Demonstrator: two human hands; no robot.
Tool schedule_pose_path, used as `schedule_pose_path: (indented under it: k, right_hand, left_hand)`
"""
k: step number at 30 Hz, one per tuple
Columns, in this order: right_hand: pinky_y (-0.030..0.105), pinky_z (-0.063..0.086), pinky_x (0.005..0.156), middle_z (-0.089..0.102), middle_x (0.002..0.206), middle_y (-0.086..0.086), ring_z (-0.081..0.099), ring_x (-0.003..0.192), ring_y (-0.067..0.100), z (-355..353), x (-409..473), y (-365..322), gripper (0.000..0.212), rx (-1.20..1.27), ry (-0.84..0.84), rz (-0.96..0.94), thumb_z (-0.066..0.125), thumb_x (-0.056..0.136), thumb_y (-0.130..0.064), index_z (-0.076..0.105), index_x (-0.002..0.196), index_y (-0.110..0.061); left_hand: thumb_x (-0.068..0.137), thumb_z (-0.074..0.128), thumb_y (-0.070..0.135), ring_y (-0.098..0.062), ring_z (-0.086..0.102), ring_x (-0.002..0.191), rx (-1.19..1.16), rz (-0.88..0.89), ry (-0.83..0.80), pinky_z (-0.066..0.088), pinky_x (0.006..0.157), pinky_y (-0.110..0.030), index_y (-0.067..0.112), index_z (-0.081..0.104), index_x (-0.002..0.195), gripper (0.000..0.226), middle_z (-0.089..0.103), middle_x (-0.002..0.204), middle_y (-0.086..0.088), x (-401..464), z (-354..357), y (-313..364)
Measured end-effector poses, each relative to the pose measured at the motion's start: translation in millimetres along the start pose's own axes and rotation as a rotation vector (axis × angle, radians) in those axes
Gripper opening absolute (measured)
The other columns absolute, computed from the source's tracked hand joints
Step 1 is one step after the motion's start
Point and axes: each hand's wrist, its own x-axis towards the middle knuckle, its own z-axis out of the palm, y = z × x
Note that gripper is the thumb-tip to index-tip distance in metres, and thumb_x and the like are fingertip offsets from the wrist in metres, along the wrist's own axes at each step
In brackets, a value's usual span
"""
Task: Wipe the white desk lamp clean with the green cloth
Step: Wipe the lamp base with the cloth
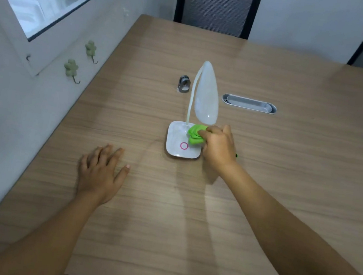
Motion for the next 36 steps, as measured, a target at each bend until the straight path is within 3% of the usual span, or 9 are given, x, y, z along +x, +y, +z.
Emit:
schedule_pose_path:
  k: [5,9,12,18,23,28,31,36]
  right_hand:
    - [0.036,0.037,0.1,0.053,0.128,0.014,0.04,0.121,0.028,11,-12,2,0.032,0.036,-0.156,0.017,0.046,0.094,-0.01,0.064,0.118,-0.02]
    - [0.037,0.041,0.101,0.057,0.122,0.01,0.038,0.122,0.035,1,-20,19,0.034,-0.116,-0.146,0.1,0.051,0.089,-0.008,0.062,0.12,-0.016]
    - [0.038,0.041,0.096,0.058,0.122,0.011,0.04,0.12,0.036,-6,-15,14,0.036,-0.097,-0.072,0.15,0.049,0.088,-0.006,0.061,0.121,-0.015]
    - [0.036,0.041,0.096,0.057,0.126,0.009,0.041,0.117,0.034,6,-14,-15,0.041,-0.017,-0.135,-0.05,0.051,0.088,-0.01,0.057,0.127,-0.022]
    - [0.038,0.043,0.096,0.059,0.124,0.01,0.042,0.117,0.034,7,-27,6,0.038,-0.089,-0.108,0.084,0.046,0.092,-0.012,0.057,0.127,-0.021]
    - [0.041,0.044,0.089,0.056,0.124,0.011,0.044,0.116,0.032,8,-11,-46,0.035,-0.057,-0.049,-0.063,0.047,0.093,-0.014,0.054,0.127,-0.016]
    - [0.044,0.043,0.092,0.053,0.123,0.02,0.044,0.118,0.035,15,-1,-69,0.03,-0.049,-0.124,-0.009,0.044,0.093,-0.004,0.054,0.121,-0.005]
    - [0.043,0.043,0.091,0.055,0.121,0.021,0.041,0.121,0.036,31,-4,-111,0.029,-0.103,-0.214,-0.057,0.041,0.092,0.002,0.058,0.116,0.003]
  left_hand:
    - [0.081,0.013,0.065,-0.026,0.027,0.143,0.021,0.002,0.009,0.02,0.113,-0.05,0.036,0.036,0.142,0.071,0.034,0.155,-0.001,0,0,0]
    - [0.082,0.016,0.065,-0.027,0.03,0.141,0.023,0.004,0.01,0.022,0.111,-0.052,0.035,0.038,0.141,0.07,0.037,0.153,-0.002,1,1,0]
    - [0.083,0.018,0.065,-0.027,0.029,0.141,0.025,0.002,0.002,0.022,0.111,-0.053,0.035,0.038,0.14,0.068,0.037,0.153,-0.002,1,3,-1]
    - [0.083,0.017,0.065,-0.026,0.028,0.142,0.02,-0.005,0.0,0.021,0.112,-0.053,0.036,0.036,0.141,0.068,0.036,0.154,-0.001,2,4,-1]
    - [0.083,0.016,0.066,-0.025,0.025,0.143,0.008,-0.009,-0.013,0.019,0.113,-0.052,0.038,0.033,0.143,0.068,0.033,0.155,0.0,2,4,0]
    - [0.083,0.015,0.065,-0.026,0.027,0.143,0.04,-0.004,-0.016,0.02,0.112,-0.052,0.038,0.032,0.143,0.068,0.034,0.155,0.0,0,3,0]
    - [0.084,0.017,0.064,-0.027,0.03,0.142,0.03,0.0,-0.008,0.022,0.112,-0.052,0.037,0.035,0.142,0.067,0.037,0.154,-0.001,1,3,0]
    - [0.083,0.018,0.063,-0.026,0.032,0.141,0.036,0.0,0.006,0.023,0.11,-0.051,0.037,0.037,0.141,0.067,0.039,0.153,-0.001,0,1,1]
